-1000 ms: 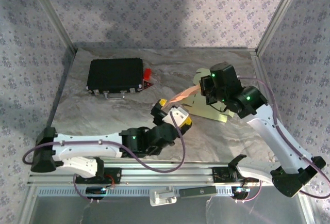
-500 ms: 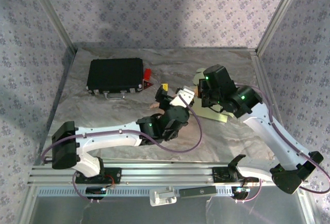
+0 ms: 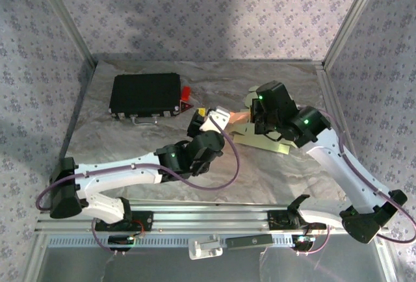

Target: Fold the paper box

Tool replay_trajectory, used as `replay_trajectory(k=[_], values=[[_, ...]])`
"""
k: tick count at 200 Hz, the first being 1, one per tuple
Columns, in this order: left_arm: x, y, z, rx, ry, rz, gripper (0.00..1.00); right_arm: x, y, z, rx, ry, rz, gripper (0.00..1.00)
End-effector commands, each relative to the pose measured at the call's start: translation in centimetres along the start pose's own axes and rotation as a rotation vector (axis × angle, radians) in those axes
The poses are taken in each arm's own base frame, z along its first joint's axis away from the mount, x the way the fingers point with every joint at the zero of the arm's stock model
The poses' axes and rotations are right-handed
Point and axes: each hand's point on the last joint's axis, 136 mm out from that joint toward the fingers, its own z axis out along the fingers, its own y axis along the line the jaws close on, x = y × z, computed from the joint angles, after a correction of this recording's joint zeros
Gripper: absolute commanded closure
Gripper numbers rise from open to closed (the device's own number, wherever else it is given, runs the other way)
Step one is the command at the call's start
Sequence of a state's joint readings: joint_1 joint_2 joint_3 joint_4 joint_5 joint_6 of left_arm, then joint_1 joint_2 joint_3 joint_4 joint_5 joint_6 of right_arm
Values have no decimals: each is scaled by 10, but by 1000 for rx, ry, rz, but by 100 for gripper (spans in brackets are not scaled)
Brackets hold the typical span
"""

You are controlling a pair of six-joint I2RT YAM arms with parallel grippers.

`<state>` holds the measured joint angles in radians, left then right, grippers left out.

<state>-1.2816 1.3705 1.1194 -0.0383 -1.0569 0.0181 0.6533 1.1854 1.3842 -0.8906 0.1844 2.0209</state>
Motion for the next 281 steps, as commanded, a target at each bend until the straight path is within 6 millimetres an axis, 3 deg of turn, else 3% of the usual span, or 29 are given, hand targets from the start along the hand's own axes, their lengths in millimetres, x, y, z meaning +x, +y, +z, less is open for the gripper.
replay_trajectory(k=[1,25,49,72,84,100,123,152,179,208,248,281], values=[[2,-6,-1,73,18,26,72,-2,7,-3,-13,-25,12,100],[2,-8,-3,97,23,25,99,1,10,-1,-23,-17,-2,100],[-5,-1,-9,136,24,-38,100,1,17,-1,-52,-18,-50,99],[-13,22,-12,206,84,-222,100,4,40,-9,-145,-17,-181,55],[-14,34,-11,261,131,-319,100,5,50,-17,-181,-15,-247,38],[-14,46,-7,340,195,-452,100,8,62,-30,-234,-7,-315,23],[-16,53,-6,453,275,-625,100,10,76,-47,-308,14,-379,10],[-8,64,-3,504,390,-783,100,8,81,-66,-339,19,-419,3],[21,69,7,469,478,-817,100,8,82,-71,-364,25,-446,1],[52,62,23,448,504,-825,100,16,71,-54,-335,64,-475,1],[96,59,42,353,518,-766,100,23,39,-30,-265,44,-508,1],[110,56,46,351,477,-740,100,35,22,-2,-247,62,-466,3]])
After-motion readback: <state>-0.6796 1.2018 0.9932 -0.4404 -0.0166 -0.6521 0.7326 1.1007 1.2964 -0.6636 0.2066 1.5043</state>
